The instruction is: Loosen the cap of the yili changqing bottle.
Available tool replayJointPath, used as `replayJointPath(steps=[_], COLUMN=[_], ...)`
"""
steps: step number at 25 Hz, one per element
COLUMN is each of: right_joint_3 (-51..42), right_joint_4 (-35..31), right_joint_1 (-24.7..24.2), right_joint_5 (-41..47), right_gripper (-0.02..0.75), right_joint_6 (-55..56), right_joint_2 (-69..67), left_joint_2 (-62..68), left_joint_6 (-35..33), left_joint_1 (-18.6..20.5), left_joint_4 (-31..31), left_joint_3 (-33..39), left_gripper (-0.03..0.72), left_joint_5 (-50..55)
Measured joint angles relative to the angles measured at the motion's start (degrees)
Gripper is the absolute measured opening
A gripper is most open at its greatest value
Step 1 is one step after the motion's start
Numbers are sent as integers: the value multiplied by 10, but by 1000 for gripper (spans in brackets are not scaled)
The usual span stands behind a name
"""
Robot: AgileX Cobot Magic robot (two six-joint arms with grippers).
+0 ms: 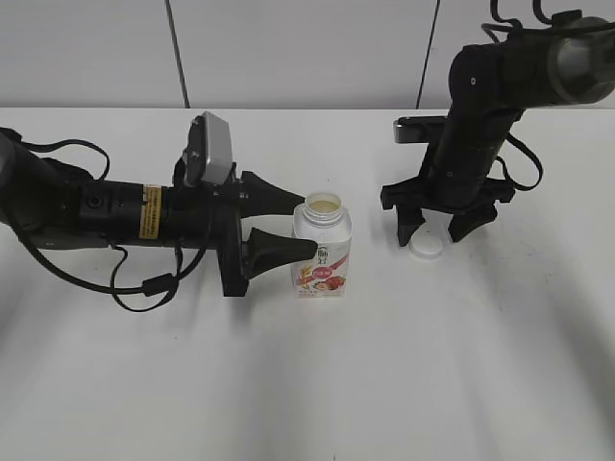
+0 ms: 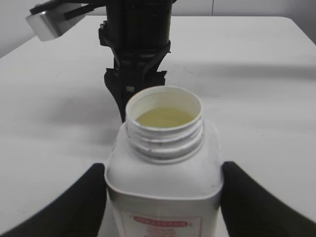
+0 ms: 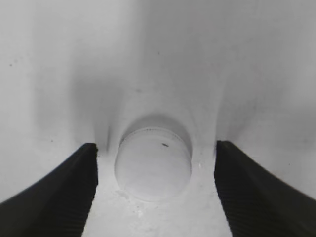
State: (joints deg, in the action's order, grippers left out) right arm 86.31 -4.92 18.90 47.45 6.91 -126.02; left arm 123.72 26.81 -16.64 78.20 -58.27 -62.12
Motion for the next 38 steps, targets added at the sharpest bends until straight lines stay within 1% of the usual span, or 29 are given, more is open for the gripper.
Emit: replayJointPath(steps=[2,4,7,11,15,19,22,25,26,28,33,38], right_joint_3=[0,0,0,0,0,-1,-1,-1,-1,-1,7,20], right_joint_4=[-1,-3,-7,-7,-6,3,18,49,54,85,167,227], right_joint_1=[0,0,0,0,0,0,0,0,0,0,0,0], right_joint_5=[4,8,22,42,51,52,52,48,42,29,7,5], right_gripper=[603,607,604,596,596,596,596,596,596,596,596,596], right_joint_6=[-7,-13,-24,-35,-42,-49,-54,-56,-56,-57,-57,-40], right_joint_2=[0,0,5,41,85,131,164,190,197,209,225,228], left_joint_2=[0,1,1,-10,-37,-85,-145,-197,-210,-236,-279,-302], left_joint_6=[-1,-3,-2,26,68,102,122,137,140,143,145,145], left_joint_1=[0,1,3,19,47,67,72,72,72,72,72,72], left_joint_4=[0,5,9,27,71,82,84,70,59,29,-49,-98], left_joint_3=[0,0,0,0,0,0,1,1,1,1,1,1], left_gripper=[454,515,572,583,583,585,586,586,586,586,584,572], left_joint_5=[4,17,20,16,18,55,97,166,198,269,496,736])
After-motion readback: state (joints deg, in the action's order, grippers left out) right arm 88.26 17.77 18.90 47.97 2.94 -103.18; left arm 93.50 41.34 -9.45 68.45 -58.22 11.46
